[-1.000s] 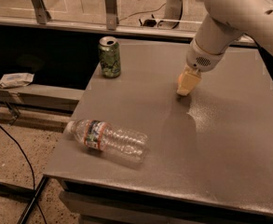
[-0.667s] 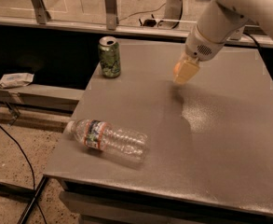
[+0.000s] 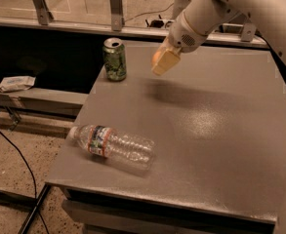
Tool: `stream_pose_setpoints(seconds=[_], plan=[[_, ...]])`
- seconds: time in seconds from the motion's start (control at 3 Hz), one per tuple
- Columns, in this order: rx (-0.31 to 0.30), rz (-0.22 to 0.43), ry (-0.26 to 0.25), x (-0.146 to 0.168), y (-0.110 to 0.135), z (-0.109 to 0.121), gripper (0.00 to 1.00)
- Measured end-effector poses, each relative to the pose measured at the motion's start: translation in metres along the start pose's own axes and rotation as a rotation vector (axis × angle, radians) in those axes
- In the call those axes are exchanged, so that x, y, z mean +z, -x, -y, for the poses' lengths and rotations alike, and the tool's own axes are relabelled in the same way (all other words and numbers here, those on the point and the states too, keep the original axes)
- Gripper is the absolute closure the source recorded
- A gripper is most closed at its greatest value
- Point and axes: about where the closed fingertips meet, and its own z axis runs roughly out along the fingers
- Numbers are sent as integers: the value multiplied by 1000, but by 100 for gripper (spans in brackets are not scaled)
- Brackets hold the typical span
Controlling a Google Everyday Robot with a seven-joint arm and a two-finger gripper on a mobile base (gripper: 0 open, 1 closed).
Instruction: Move orange near green can
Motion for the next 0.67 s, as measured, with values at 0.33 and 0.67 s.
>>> stream_pose_setpoints(seconds=[0.33, 0.67], plan=[[28, 31, 3, 28, 12, -5, 100], [54, 25, 6, 52, 15, -7, 82]])
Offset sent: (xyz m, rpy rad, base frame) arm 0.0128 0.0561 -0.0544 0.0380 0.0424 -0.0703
